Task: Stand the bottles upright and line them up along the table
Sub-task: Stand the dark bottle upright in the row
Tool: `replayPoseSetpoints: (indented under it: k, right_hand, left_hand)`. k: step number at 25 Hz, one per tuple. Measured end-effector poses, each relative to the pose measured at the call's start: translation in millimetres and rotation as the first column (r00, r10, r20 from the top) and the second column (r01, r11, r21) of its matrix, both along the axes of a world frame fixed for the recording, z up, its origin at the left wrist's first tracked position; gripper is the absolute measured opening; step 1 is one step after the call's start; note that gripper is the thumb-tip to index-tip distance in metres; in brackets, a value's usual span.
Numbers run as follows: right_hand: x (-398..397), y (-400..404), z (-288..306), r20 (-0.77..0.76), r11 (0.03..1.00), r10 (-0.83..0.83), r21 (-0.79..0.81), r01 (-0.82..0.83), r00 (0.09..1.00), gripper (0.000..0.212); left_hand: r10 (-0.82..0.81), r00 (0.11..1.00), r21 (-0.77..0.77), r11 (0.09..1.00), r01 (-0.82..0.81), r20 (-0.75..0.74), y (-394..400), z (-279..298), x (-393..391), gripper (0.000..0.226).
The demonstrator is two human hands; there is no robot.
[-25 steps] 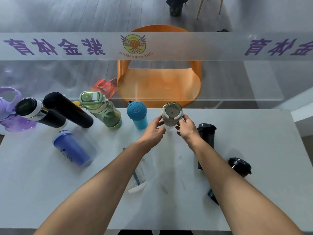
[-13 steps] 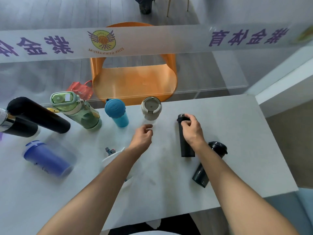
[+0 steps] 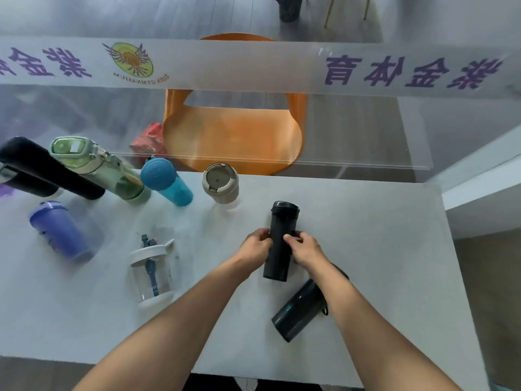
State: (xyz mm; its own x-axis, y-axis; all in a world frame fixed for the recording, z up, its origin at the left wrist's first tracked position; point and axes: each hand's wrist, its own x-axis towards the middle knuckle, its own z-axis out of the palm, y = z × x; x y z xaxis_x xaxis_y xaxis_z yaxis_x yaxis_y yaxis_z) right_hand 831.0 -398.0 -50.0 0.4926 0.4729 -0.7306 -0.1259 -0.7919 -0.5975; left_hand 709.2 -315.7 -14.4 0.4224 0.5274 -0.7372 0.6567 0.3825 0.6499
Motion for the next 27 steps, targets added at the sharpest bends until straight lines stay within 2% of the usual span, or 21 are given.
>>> replayPoseSetpoints:
  k: [3, 6, 9, 17, 27]
  right_hand:
    - [9.0, -0.2, 10.1, 0.023, 0.993, 0.010, 0.116, -0.013, 1.000, 0.044]
    - [23.7, 8.1, 27.1, 0.033, 0.956, -0.020, 0.294, 0.009, 0.999, 0.042]
    - [34.1, 17.9, 38.3, 0.079, 0.912, -0.012, 0.409, -0.021, 0.997, 0.044]
    - [45.1, 32.2, 34.9, 0.204, 0.890, 0.009, 0.446, -0.101, 0.979, 0.044]
    - [47.0, 40.9, 35.4, 0.207, 0.891, 0.010, 0.442, -0.102, 0.978, 0.048]
  left_hand:
    - [0.070, 0.996, 0.023, 0.997, -0.071, 0.055, -10.0, 12.5, 6.1, 0.039]
    - [0.110, 0.987, 0.111, 0.986, -0.123, 0.118, -3.9, 24.2, 14.9, 0.036]
    - [0.161, 0.964, 0.139, 0.971, -0.193, 0.213, 7.4, 35.6, 24.0, 0.045]
    - [0.113, 0.975, 0.158, 0.977, -0.144, 0.192, 14.1, 37.9, 29.7, 0.064]
    - [0.057, 0.971, 0.143, 0.985, -0.092, 0.232, 24.0, 36.7, 32.1, 0.070]
